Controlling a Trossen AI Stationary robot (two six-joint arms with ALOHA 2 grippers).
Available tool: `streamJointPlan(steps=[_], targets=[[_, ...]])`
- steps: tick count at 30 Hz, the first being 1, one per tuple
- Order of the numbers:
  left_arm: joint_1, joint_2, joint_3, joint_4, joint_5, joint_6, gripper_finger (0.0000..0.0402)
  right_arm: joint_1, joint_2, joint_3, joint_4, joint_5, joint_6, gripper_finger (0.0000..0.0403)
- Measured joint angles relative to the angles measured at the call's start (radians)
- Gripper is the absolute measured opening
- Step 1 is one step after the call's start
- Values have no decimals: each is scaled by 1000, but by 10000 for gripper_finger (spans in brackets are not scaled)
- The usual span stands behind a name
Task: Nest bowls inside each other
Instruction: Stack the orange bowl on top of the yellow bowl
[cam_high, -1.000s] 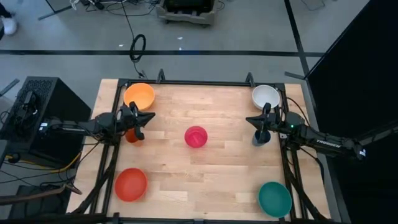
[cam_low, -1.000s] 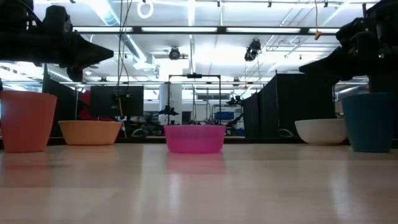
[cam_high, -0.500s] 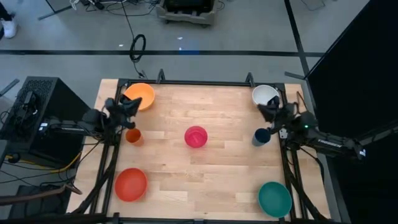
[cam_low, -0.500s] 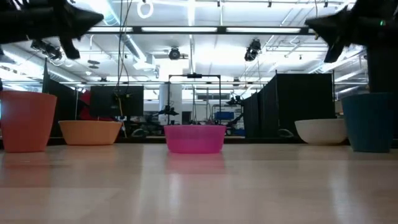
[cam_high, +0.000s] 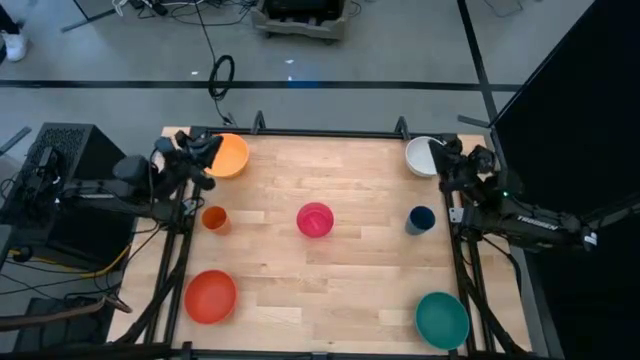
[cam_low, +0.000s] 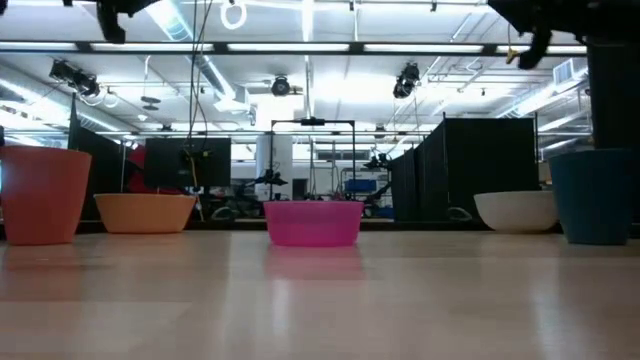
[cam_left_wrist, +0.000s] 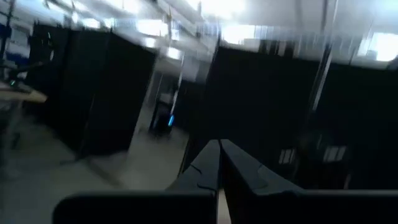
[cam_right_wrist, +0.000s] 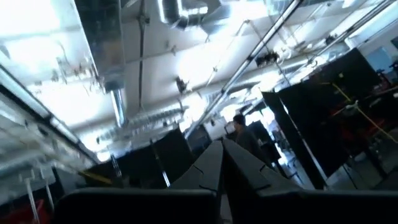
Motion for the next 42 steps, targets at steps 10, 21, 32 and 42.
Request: streamJointPlan(steps=[10, 21, 32, 42], targets=[[0, 153, 312, -650, 169, -175, 0, 0, 256, 332, -425, -64, -167, 0], [-20, 260, 337, -1112, 662, -374, 26, -56, 244, 374, -517, -40, -202, 0], [-135, 424, 311, -1196, 881, -257, 166, -73, 237, 374, -519, -39, -166, 0], [-353, 556, 215, -1078, 1025, -280, 298, -79, 235, 374, -520, -38, -155, 0]])
